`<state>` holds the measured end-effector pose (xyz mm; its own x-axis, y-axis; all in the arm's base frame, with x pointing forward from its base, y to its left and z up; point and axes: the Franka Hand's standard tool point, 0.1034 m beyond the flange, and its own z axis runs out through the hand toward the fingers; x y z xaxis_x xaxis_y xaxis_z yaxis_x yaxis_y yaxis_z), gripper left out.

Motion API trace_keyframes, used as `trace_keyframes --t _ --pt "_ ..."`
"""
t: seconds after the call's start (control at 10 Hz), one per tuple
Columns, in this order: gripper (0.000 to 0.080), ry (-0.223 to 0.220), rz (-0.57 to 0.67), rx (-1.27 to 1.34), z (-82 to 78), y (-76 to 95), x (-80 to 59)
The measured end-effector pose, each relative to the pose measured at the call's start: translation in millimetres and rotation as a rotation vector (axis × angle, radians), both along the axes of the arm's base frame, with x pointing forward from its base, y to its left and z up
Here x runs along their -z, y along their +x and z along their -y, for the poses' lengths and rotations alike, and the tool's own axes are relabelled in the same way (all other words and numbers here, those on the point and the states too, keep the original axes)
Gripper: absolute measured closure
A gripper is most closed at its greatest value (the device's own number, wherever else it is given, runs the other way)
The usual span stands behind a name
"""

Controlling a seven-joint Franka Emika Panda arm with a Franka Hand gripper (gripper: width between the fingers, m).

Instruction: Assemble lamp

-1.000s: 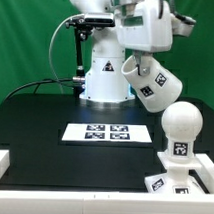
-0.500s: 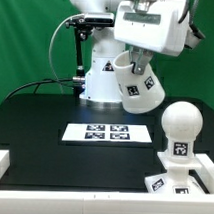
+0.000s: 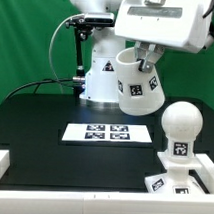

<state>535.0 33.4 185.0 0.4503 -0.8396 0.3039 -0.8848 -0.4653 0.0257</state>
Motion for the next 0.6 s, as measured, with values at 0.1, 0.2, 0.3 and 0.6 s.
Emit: trace_keyframes --t 0.1,0.2,0.3,0.6 --pt "0.0751 0.003 0.0 -0.023 -1.1 1.1 -1.3" --pt "0.0751 0.001 0.009 -0.107 -1.7 7.2 -10.9" --pt "0.0751 -0.013 0.009 -0.193 -1.2 12.4 -24.2" --pt "0.0751 -0.043 0.124 -0.276 -10.4 27.5 -54.0"
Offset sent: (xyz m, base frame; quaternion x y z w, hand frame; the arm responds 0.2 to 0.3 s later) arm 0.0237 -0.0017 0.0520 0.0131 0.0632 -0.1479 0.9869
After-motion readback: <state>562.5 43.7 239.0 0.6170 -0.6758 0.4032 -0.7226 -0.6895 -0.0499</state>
